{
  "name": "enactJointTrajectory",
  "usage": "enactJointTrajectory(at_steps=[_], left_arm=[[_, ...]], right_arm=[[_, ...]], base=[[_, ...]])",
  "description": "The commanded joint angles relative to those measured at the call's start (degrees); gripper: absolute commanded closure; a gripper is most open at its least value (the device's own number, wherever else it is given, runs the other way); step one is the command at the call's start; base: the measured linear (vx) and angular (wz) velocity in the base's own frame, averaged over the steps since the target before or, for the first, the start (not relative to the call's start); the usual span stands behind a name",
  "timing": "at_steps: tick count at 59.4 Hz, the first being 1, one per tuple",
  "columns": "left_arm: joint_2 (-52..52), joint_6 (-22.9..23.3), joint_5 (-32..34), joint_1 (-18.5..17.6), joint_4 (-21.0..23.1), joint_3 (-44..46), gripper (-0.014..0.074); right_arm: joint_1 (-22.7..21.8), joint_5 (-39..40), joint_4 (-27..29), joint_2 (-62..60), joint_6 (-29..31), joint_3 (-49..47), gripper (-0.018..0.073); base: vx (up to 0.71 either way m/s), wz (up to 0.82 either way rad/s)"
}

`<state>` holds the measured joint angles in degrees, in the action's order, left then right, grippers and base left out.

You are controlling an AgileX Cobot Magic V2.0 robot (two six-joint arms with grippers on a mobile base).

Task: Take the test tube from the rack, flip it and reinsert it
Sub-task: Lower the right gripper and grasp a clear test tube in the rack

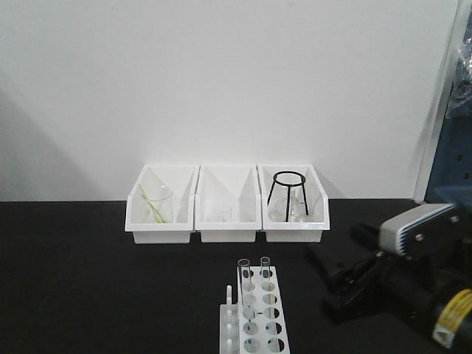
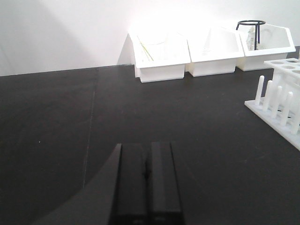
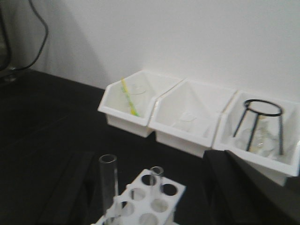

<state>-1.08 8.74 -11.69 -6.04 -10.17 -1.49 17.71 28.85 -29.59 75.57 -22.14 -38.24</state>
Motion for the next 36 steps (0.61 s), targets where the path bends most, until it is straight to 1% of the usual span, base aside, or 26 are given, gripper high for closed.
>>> enactJointTrajectory(at_steps=[1, 8, 12, 22, 36], left_arm=[[-0.4, 0.5, 4.7, 0.0, 0.3, 0.2, 0.0602], [-0.4, 0.5, 4.7, 0.0, 0.3, 0.2, 0.0602], [-0.4, 0.5, 4.7, 0.0, 0.3, 0.2, 0.0602], [-0.4, 0.5, 4.7, 0.0, 0.3, 0.2, 0.0602], [-0.4, 0.5, 4.7, 0.0, 0.3, 0.2, 0.0602]], right_arm=[[1.3, 10.1, 1.2, 3.5, 0.0, -2.0, 0.0053], [1.2, 16.8, 1.4, 10.5, 0.0, -2.3, 0.0070], [1.2, 18.1, 1.4, 13.5, 0.1, -3.4, 0.0082], [1.2, 21.2, -2.5, 20.4, 0.1, -7.8, 0.0106], [1.2, 23.5, -7.3, 28.2, 0.2, -13.6, 0.0106]], base=[[0.00, 0.00], [0.00, 0.00], [0.00, 0.00], [0.00, 0.00], [0.00, 0.00]])
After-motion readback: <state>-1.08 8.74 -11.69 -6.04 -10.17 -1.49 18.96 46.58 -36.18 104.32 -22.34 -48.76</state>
